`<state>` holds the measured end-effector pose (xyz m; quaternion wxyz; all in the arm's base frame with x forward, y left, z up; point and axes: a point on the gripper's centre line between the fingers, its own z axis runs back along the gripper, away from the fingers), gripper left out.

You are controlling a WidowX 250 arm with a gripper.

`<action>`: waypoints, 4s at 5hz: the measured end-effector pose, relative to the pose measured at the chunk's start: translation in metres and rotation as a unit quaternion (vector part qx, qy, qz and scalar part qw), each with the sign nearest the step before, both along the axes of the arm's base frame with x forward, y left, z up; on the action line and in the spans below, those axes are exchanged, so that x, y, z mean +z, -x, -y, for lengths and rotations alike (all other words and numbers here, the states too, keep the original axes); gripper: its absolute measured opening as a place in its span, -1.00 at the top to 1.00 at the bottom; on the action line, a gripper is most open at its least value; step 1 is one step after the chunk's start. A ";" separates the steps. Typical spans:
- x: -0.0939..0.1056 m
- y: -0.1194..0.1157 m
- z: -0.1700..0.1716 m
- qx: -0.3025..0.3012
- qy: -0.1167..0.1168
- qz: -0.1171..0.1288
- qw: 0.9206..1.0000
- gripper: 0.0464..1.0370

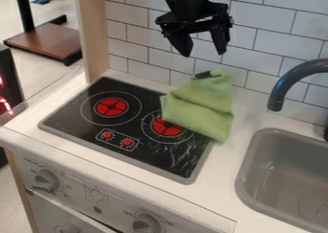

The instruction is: Move the cloth from top right to bottom left

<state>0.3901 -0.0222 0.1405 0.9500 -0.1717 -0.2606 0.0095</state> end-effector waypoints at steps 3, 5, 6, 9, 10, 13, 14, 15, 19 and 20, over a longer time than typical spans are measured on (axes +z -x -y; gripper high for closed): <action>-0.070 -0.002 -0.012 0.062 -0.029 -0.089 0.994 -0.92; -0.100 -0.020 -0.021 0.095 -0.040 -0.107 0.989 -0.92; -0.108 -0.025 -0.018 0.093 -0.048 -0.112 0.988 -0.92; -0.135 -0.023 -0.021 0.108 -0.081 -0.143 0.980 -0.92; -0.136 -0.023 -0.024 0.114 -0.086 -0.147 0.979 -0.92; -0.141 -0.012 -0.055 0.152 -0.087 -0.159 0.972 -0.92; -0.142 -0.002 -0.076 0.177 -0.085 -0.169 0.966 -0.92; -0.142 0.005 -0.096 0.202 -0.089 -0.174 0.960 -0.92; -0.138 0.082 -0.183 0.373 -0.074 -0.214 0.900 -0.92; -0.139 0.087 -0.186 0.390 -0.065 -0.218 0.892 -0.92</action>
